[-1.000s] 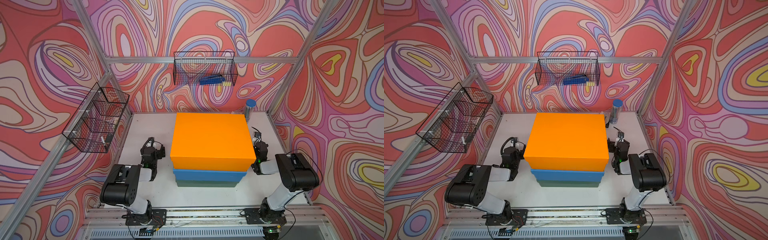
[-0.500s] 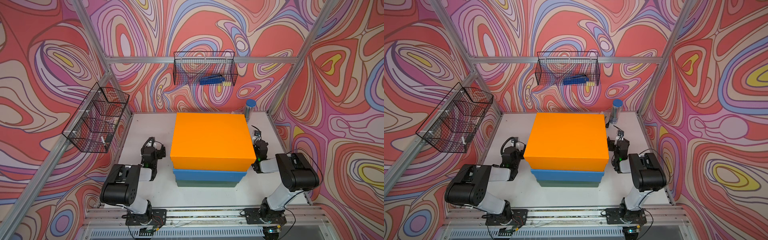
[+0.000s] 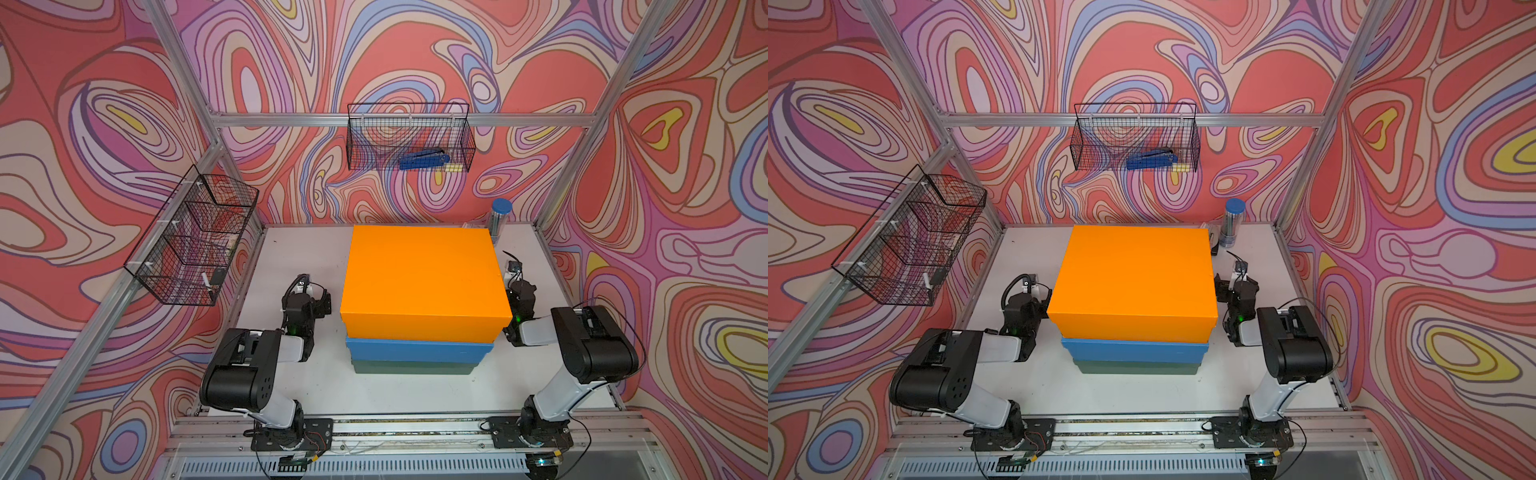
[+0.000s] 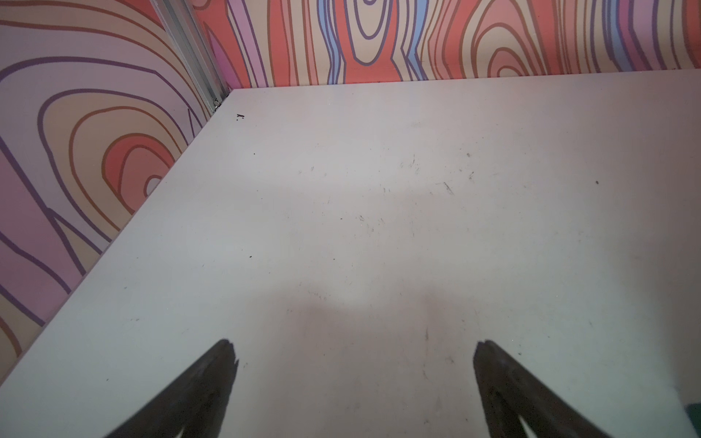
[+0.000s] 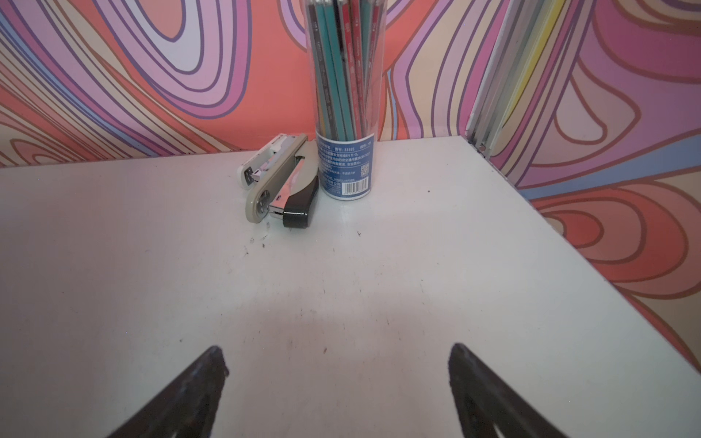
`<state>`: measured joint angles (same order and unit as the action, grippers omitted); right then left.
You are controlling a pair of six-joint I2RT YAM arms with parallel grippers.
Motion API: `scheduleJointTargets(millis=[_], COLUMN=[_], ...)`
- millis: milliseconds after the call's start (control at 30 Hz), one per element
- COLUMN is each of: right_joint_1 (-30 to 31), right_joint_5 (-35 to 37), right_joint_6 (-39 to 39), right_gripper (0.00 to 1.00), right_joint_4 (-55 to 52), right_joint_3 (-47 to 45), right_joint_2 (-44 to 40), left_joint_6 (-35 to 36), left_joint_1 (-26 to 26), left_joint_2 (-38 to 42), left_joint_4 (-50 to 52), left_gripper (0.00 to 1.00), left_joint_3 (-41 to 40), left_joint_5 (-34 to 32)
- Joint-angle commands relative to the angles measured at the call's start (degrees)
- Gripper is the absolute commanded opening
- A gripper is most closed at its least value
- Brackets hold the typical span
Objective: Stack the shoeboxes
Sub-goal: Reset both arms
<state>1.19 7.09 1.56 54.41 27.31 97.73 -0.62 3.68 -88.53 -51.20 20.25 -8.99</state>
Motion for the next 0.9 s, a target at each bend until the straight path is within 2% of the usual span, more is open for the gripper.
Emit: scheduleJointTargets(millis=[0,100,233,500,867], right_joint_1=[-0.18,-0.22,-0.2,-0.2,-0.2], right_joint_5=[-0.15,-0.15,-0.14,-0.15,-0.24], right_joint_6=[-0.01,-0.05,0.07,-0.05,0.03], right_gripper=[0.85,0.79,0.88,0.92,0.98], right_joint_4=[0.26,0.26,0.32,0.16,0.08], right_joint_3=[-0.5,-0.5,-0.44,-0.42,-0.33], right_joint_2=[0.09,0.09,0.09,0.09,0.2], left_joint_6=[0.89,0.89,0.89,0.71,0.22], left_joint_1=[-0.43,-0.43,-0.43,-0.34,-1.66], left_joint_2=[0.11,0.04,0.06,0.01,0.29], left_joint_4=[-0.85,-0.92,-1.27,-1.47,0.35], left_gripper=[1.0,0.99,1.0,1.0,1.0], left_joint_3=[0.88,0.9,0.84,0.78,1.38], left_joint_5=[0.58,0.49,0.41,0.03,3.28])
